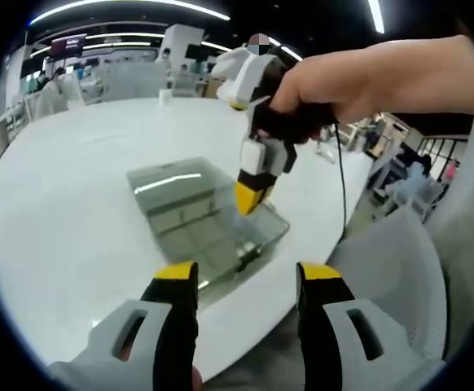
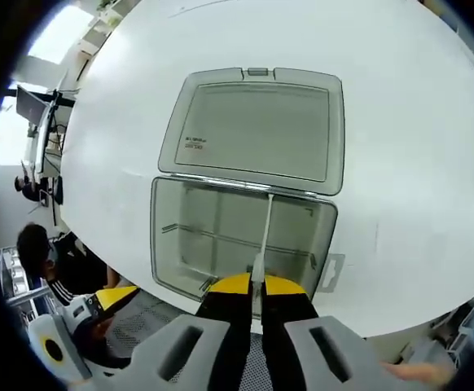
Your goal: Insert the divider into the dual guide fixture by aligning both edges with the guide slots and pushing it downward to the bottom, including one-sided entry, uneven engagement, binding, and posture correction.
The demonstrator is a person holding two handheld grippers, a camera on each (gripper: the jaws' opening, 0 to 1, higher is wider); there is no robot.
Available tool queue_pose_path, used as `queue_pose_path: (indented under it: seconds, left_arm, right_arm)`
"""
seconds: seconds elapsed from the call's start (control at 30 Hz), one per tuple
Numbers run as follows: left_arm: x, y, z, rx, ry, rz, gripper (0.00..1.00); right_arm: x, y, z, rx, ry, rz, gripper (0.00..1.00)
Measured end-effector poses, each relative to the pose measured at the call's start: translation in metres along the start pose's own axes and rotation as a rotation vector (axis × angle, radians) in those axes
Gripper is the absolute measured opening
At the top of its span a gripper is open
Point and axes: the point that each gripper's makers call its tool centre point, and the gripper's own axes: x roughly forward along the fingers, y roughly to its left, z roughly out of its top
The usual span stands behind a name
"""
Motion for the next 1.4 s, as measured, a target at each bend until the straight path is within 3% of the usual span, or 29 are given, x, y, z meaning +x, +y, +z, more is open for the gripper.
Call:
queue_pose_path:
  seconds: [0.87, 1.4]
  left_arm:
    - [-0.001, 0.002, 0.0, -0.002, 0.003, 0.001, 0.46]
    - [0.0, 0.001, -0.001, 0.0, 0.01, 0.002, 0.46]
  right_arm:
    - [0.014, -0.001, 0.0, -0.078, -0.006, -0.069, 0.0]
    - [0.022, -0.001, -0.002, -0.065, 0.002, -0.09, 0.0]
